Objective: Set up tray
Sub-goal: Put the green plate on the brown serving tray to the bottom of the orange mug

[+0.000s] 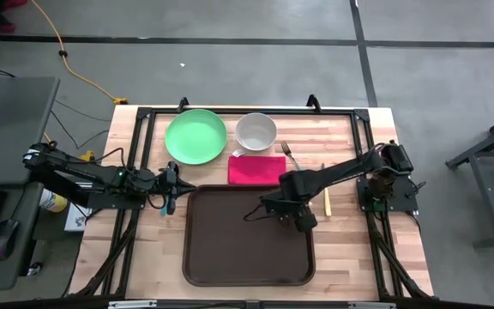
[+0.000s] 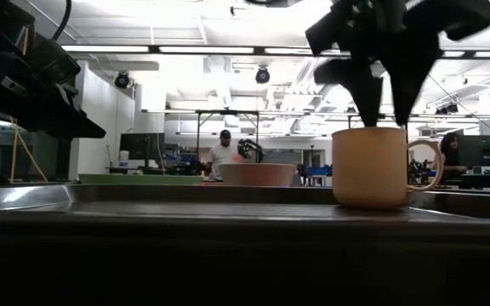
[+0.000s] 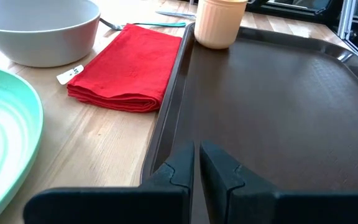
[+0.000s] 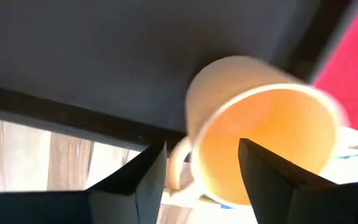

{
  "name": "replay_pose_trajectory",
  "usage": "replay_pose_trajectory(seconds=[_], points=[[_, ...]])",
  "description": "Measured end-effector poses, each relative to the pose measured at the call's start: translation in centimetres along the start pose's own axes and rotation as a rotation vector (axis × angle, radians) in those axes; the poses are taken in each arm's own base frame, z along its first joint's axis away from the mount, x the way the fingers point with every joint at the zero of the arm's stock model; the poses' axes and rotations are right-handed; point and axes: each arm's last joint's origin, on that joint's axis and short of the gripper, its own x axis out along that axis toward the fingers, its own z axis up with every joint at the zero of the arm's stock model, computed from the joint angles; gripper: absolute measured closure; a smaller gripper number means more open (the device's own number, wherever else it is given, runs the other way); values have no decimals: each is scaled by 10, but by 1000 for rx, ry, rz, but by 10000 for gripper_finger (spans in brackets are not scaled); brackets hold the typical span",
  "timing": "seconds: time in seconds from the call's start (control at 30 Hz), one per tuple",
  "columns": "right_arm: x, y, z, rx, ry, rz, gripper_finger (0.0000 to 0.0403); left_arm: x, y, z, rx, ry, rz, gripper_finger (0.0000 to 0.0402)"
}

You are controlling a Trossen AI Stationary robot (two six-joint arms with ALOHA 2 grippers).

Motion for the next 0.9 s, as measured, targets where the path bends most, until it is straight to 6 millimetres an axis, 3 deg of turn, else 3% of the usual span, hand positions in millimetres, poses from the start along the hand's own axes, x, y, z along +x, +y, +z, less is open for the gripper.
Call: replay_pose_trajectory(seconds=[0.27,0.57,0.7,0.9], points=[[-58,-13,8,119,-130,-179,213,0,0,2,-8,-16,-4,344],[-126,-49,-1,622,-370,-407,212,-2,1,18,-57,-189,135,344],[-135,-59,-9,781,-389,-465,212,-11,4,46,-64,-304,307,344],[-132,-63,-14,822,-343,-482,212,-44,18,113,98,-407,517,344]])
